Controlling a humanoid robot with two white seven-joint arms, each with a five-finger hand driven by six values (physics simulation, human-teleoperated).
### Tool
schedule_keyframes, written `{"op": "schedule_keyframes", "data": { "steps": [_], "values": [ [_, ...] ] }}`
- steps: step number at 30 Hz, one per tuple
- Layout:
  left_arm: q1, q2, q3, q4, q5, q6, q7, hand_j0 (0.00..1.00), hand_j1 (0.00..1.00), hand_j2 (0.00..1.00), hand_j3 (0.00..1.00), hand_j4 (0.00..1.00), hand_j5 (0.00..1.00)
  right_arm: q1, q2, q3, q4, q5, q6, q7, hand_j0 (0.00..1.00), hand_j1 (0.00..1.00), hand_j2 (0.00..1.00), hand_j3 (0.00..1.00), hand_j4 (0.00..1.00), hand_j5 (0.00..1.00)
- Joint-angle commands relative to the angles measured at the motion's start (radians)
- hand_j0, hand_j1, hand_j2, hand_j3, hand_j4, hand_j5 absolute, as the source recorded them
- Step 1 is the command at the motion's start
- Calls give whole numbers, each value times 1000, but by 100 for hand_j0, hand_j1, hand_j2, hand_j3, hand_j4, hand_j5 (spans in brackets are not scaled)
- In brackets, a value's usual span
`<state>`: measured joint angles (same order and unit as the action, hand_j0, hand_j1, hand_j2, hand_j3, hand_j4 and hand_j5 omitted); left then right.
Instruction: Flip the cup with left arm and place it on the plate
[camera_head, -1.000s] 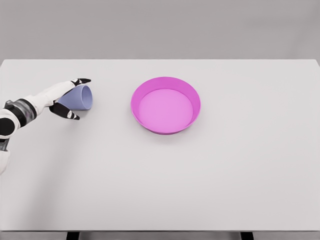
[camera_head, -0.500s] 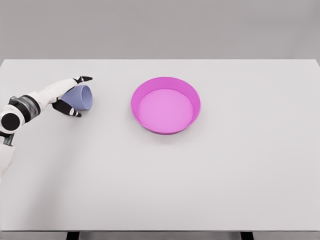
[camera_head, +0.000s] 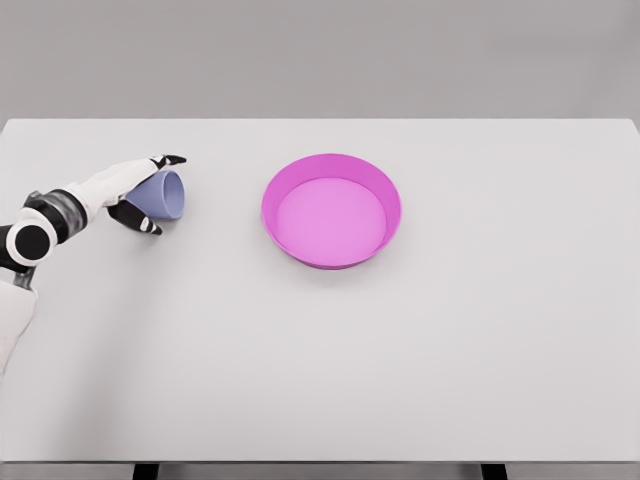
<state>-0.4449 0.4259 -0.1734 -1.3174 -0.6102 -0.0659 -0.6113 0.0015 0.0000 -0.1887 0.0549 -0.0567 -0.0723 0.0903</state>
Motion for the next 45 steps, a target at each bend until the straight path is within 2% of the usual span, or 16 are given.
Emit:
{"op": "schedule_keyframes", "data": {
  "steps": [1,6,12,26,28,31,36,40,45],
  "values": [
    [0,1,-3,0,0,1,0,95,95,95,95,95,95,0,0,0,0,0,0,0,100,100,100,100,100,100],
    [-2,2,-3,1,-31,5,0,85,85,85,85,85,85,0,0,0,0,0,0,0,100,100,100,100,100,100],
    [0,2,-14,-2,-23,0,0,73,73,73,73,73,73,0,0,0,0,0,0,0,100,100,100,100,100,100],
    [-2,7,-21,-20,26,-9,0,72,72,72,72,72,72,0,0,0,0,0,0,0,100,100,100,100,100,100],
    [-3,11,-15,-42,62,-11,0,72,72,72,72,72,72,0,0,0,0,0,0,0,100,100,100,100,100,100],
    [-3,13,-8,-40,176,-97,0,71,71,71,71,71,71,0,0,0,0,0,0,0,100,100,100,100,100,100],
    [-6,11,-3,-52,222,-123,0,71,71,71,71,71,71,0,0,0,0,0,-1,0,100,100,100,100,100,100],
    [-6,1,0,-55,332,-186,0,72,72,72,72,72,72,0,0,0,-1,0,0,0,100,100,100,100,100,100],
    [-12,-27,-3,-59,412,-236,0,72,72,72,72,72,72,0,0,0,0,0,0,0,100,100,100,100,100,100]
  ]
}}
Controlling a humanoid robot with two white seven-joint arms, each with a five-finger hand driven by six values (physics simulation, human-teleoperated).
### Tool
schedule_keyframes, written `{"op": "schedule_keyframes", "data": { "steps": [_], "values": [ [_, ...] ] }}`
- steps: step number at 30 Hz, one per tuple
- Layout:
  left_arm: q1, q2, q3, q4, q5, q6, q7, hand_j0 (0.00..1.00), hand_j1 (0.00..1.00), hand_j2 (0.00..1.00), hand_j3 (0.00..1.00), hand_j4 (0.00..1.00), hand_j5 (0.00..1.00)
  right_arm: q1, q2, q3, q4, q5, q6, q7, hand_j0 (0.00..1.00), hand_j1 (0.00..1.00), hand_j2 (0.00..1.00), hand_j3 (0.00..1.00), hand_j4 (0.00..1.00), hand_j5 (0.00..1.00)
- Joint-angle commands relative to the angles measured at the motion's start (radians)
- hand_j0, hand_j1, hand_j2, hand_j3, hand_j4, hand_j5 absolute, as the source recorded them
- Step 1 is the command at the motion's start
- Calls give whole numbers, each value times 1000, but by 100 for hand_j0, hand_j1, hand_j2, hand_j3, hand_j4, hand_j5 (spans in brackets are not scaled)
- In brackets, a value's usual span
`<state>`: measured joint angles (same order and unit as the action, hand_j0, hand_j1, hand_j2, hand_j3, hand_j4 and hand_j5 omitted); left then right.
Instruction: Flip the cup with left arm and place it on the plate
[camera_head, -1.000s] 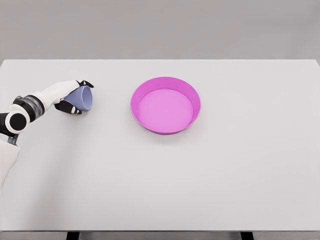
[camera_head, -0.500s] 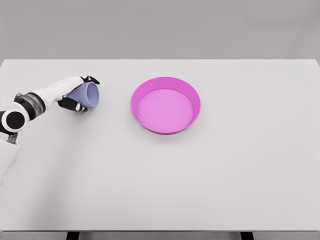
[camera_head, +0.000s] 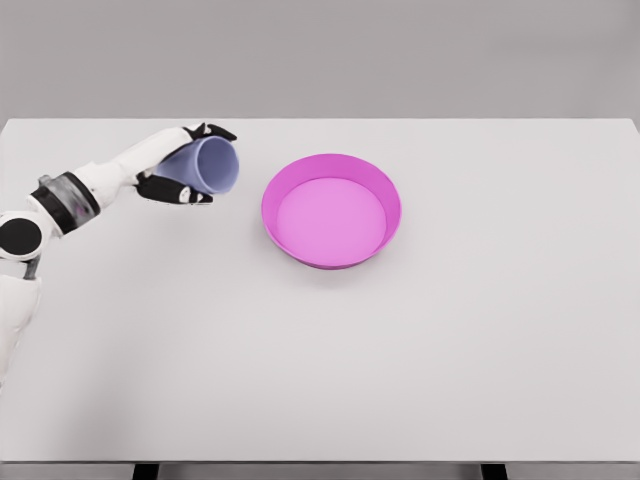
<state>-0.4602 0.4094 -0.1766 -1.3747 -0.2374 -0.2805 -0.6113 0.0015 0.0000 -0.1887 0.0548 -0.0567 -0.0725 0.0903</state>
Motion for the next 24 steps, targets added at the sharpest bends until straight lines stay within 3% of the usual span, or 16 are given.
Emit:
{"op": "schedule_keyframes", "data": {
  "steps": [1,5,10,16,24],
  "values": [
    [0,-21,-1,-1,62,-25,0,72,72,72,72,72,72,0,0,0,0,0,-1,0,100,100,100,100,100,100],
    [-3,-64,-17,2,147,-48,0,72,72,72,72,72,72,0,0,0,0,0,0,0,100,100,100,100,100,100],
    [-3,-118,-20,6,184,-72,0,73,73,73,73,73,73,0,0,0,0,0,0,0,100,100,100,100,100,100],
    [0,-198,-61,8,194,-77,0,73,73,73,73,73,73,0,0,0,0,0,0,0,100,100,100,100,100,100],
    [0,-231,-135,32,193,-74,0,74,74,74,74,74,74,0,0,0,0,0,0,0,100,100,100,100,100,100]
  ]
}}
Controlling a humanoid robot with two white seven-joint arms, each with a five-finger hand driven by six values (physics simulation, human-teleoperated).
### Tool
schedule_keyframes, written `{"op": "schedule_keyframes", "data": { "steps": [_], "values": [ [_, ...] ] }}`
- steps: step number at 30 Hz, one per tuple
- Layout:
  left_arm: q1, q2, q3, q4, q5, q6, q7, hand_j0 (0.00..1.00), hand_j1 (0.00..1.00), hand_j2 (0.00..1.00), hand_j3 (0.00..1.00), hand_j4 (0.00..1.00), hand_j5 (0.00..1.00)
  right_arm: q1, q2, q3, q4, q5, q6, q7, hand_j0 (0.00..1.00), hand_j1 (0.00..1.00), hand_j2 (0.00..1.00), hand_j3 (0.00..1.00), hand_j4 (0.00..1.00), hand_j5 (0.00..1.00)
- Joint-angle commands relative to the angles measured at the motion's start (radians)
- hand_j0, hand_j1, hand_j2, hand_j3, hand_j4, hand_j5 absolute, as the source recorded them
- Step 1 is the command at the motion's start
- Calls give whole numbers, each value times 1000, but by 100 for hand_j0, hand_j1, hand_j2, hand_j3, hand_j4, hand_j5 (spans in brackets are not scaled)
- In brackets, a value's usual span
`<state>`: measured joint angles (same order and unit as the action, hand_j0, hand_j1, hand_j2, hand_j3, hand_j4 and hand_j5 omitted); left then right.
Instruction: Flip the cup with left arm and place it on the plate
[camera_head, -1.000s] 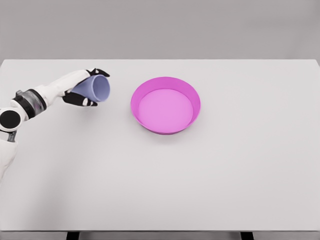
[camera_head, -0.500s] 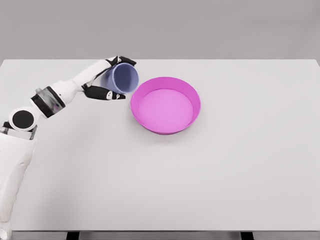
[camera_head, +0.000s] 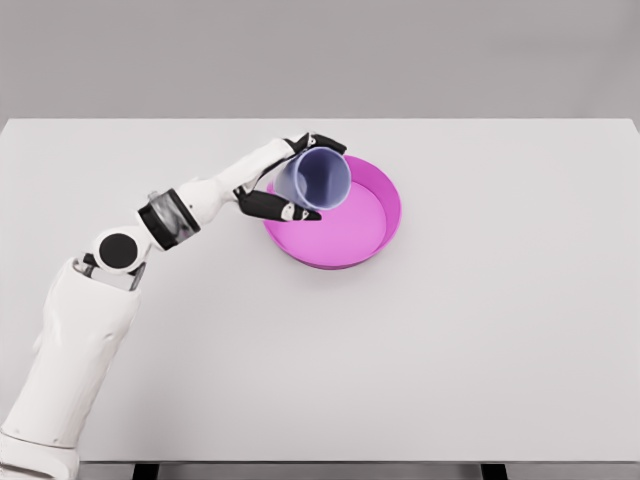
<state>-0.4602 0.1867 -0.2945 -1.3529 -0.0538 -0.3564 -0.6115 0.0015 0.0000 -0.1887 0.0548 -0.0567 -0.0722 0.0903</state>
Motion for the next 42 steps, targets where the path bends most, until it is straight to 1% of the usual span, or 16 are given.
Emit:
{"op": "schedule_keyframes", "data": {
  "steps": [1,2,4,5,8,11,15,17,18,20,23,29,33,38,39,42],
  "values": [
    [0,-19,-29,23,9,2,1,74,74,74,74,74,74,0,0,0,-1,0,0,0,100,100,100,100,100,100],
    [0,-21,-51,29,9,1,1,74,74,74,74,74,74,0,0,0,-1,0,0,0,100,100,100,100,100,100],
    [-2,-42,-89,81,31,-1,1,74,74,74,74,74,74,0,0,0,0,0,0,0,100,100,100,100,100,100],
    [-5,-56,-94,104,41,-1,1,74,74,74,74,74,74,0,0,0,0,0,0,0,100,100,100,100,100,100],
    [-23,-78,-92,126,51,4,1,75,75,75,75,75,75,0,0,0,-1,0,0,0,100,100,100,100,100,100],
    [-37,-95,-87,201,137,4,1,75,75,75,75,75,75,0,0,0,0,0,0,0,100,100,100,100,100,100],
    [-49,-108,-87,221,160,10,1,75,75,75,75,75,75,0,0,0,0,0,0,0,100,100,100,100,100,100],
    [-67,-130,-81,261,170,11,1,75,75,75,75,75,75,0,0,0,-1,0,-1,0,100,100,100,100,100,100],
    [-71,-133,-78,285,190,8,1,75,75,75,75,75,75,0,0,0,0,0,-1,0,100,100,100,100,100,100],
    [-71,-135,-77,302,244,5,1,75,75,75,75,75,75,0,0,0,0,0,0,0,100,100,100,100,100,100],
    [-72,-148,-74,360,255,1,1,75,75,75,75,75,75,0,0,0,0,0,0,0,100,100,100,100,100,100],
    [-77,-161,-67,371,247,1,1,76,76,76,76,76,76,0,0,0,-1,0,0,0,100,100,100,100,100,100],
    [-80,-179,-67,414,242,1,1,77,77,77,77,77,77,0,0,0,0,0,0,0,100,100,100,100,100,100],
    [-80,-187,-66,437,256,-1,1,77,77,77,77,77,77,0,0,0,-1,0,0,0,100,100,100,100,100,100],
    [-80,-187,-66,437,255,-3,1,78,78,78,78,78,78,0,0,0,-1,0,0,0,100,100,100,100,100,100],
    [-80,-187,-67,437,249,-1,1,100,100,100,100,100,100,0,0,0,0,0,0,0,100,100,100,100,100,100]
  ]
}}
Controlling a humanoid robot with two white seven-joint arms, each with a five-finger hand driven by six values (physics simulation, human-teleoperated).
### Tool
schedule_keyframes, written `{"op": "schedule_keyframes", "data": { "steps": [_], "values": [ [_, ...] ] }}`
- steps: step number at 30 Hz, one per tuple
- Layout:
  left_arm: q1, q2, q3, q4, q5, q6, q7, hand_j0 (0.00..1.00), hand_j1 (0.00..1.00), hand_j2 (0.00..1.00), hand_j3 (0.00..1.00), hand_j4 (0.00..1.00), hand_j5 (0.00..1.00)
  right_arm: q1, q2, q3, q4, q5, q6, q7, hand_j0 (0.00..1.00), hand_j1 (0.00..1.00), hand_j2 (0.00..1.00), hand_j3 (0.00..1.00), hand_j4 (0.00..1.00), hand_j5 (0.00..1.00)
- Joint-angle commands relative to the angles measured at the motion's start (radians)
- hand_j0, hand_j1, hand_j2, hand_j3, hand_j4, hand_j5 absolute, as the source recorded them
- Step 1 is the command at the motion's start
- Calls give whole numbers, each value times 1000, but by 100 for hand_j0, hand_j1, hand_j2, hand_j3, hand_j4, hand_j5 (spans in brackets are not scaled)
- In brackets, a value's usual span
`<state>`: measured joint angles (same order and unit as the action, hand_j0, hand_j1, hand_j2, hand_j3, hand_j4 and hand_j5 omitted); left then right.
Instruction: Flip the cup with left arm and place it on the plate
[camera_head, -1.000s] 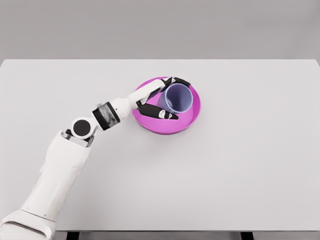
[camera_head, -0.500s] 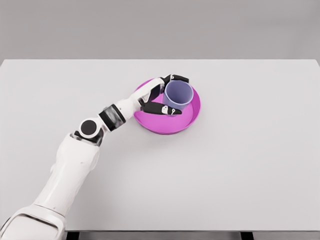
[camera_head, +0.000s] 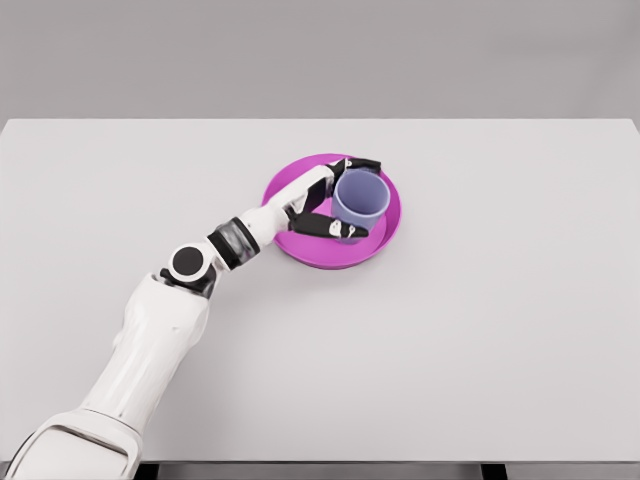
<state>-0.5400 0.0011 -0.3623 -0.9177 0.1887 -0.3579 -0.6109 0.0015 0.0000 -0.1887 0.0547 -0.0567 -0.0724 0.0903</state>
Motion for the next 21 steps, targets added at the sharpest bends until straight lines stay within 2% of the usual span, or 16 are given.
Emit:
{"op": "schedule_keyframes", "data": {
  "steps": [1,21],
  "values": [
    [0,-1,0,0,6,1,0,100,100,100,100,100,100,0,0,0,1,0,0,0,100,100,100,100,100,100],
    [3,28,-3,-13,11,-1,0,100,100,100,100,100,100,0,0,0,1,0,0,0,100,100,100,100,100,100]
  ]
}}
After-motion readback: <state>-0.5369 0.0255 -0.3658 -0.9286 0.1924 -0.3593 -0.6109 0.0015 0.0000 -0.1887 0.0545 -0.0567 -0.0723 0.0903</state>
